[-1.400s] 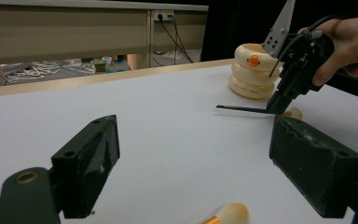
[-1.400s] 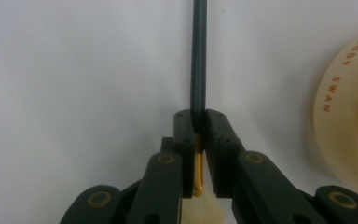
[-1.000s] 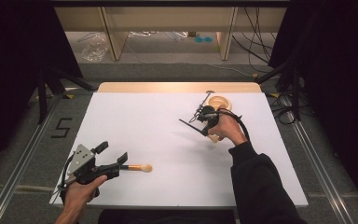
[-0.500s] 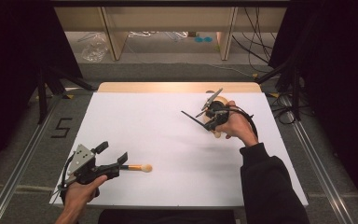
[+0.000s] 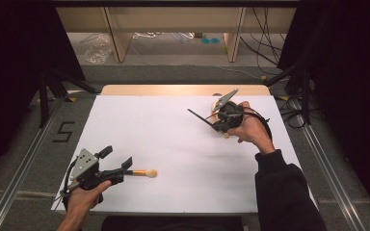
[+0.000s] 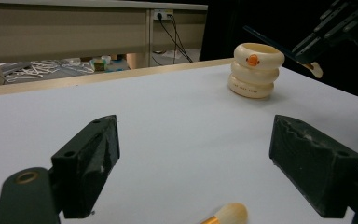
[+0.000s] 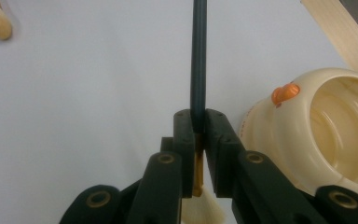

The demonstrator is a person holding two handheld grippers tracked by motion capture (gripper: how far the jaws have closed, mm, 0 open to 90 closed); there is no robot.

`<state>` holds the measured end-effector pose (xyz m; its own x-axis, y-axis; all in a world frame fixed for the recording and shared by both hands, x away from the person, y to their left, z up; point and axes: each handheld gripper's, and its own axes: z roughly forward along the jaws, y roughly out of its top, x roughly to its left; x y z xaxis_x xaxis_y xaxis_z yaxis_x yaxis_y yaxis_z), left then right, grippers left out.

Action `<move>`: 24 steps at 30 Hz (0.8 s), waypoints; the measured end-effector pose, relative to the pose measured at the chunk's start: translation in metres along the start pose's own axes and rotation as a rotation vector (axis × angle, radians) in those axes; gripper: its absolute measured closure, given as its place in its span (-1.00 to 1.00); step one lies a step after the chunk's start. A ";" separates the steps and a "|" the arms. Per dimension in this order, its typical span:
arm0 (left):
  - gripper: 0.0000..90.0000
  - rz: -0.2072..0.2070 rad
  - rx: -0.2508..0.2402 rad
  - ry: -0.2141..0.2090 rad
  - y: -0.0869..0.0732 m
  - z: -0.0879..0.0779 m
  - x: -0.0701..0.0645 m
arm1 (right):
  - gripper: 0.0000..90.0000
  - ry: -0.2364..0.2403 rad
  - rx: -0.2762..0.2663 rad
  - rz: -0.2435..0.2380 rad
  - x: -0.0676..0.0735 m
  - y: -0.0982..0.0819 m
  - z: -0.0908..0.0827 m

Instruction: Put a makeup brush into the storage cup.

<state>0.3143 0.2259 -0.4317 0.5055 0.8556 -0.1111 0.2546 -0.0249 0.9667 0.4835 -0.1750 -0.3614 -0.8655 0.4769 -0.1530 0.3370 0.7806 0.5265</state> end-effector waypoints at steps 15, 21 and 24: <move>-0.65 0.009 0.002 -0.005 0.001 0.002 -0.004 | 0.87 -0.030 -0.087 -0.014 0.009 -0.003 -0.023; -0.65 0.013 0.000 -0.015 0.002 0.003 -0.005 | 0.87 -0.018 -0.100 -0.015 0.013 -0.005 -0.025; -0.65 0.011 -0.003 -0.019 0.003 0.003 -0.005 | 0.87 -0.023 -0.112 -0.033 0.014 -0.004 -0.025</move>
<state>0.3151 0.2198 -0.4292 0.5236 0.8456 -0.1044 0.2465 -0.0331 0.9686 0.4607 -0.1821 -0.3445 -0.8665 0.4615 -0.1905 0.2633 0.7465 0.6110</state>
